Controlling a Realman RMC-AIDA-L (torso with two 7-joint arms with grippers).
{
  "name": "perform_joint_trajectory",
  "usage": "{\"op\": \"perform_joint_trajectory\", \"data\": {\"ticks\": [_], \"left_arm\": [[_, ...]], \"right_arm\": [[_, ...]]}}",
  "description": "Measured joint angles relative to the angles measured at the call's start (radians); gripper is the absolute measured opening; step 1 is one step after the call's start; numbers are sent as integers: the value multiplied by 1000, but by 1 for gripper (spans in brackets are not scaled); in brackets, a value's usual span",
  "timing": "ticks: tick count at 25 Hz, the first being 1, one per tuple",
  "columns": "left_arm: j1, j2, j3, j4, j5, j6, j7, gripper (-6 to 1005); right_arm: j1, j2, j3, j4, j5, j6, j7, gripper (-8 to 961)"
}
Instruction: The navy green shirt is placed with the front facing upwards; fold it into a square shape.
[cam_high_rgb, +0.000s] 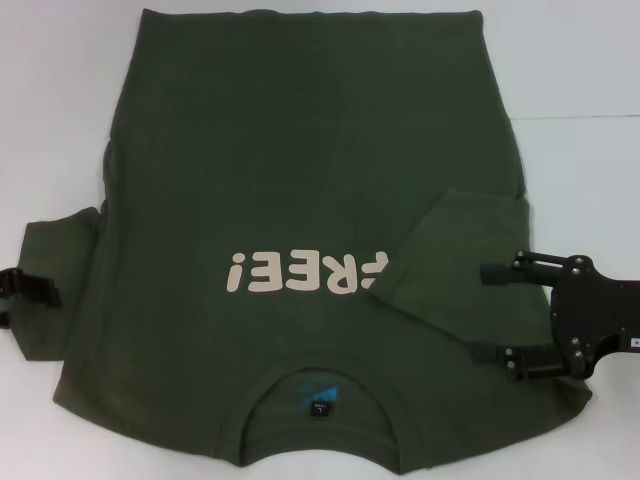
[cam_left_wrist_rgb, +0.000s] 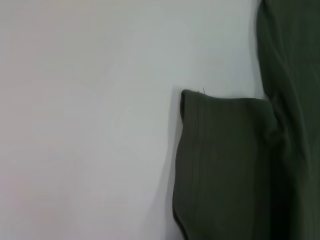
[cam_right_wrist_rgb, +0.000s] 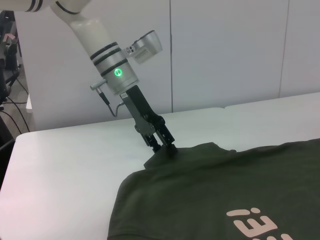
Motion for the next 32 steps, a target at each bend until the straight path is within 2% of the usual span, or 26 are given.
{"op": "perform_joint_trajectory", "data": {"ticks": [3, 8, 18, 24, 32], "left_arm": [[0, -1, 19, 0, 7, -3, 0, 826], [1, -2, 31, 0, 11, -8, 0, 631], [-1, -2, 46, 6, 11, -6, 30, 155], [7, 0, 78, 36, 10, 0, 104, 29], [23, 7, 78, 81, 12, -72, 117, 29]], "right_arm": [[0, 0, 0, 0, 0, -1, 0, 928], [3, 0, 0, -5, 0, -5, 3, 927], [3, 0, 1, -7, 0, -5, 16, 927], [3, 2, 6, -6, 2, -1, 23, 927], [-3, 2, 8, 0, 6, 0, 32, 927]]}}
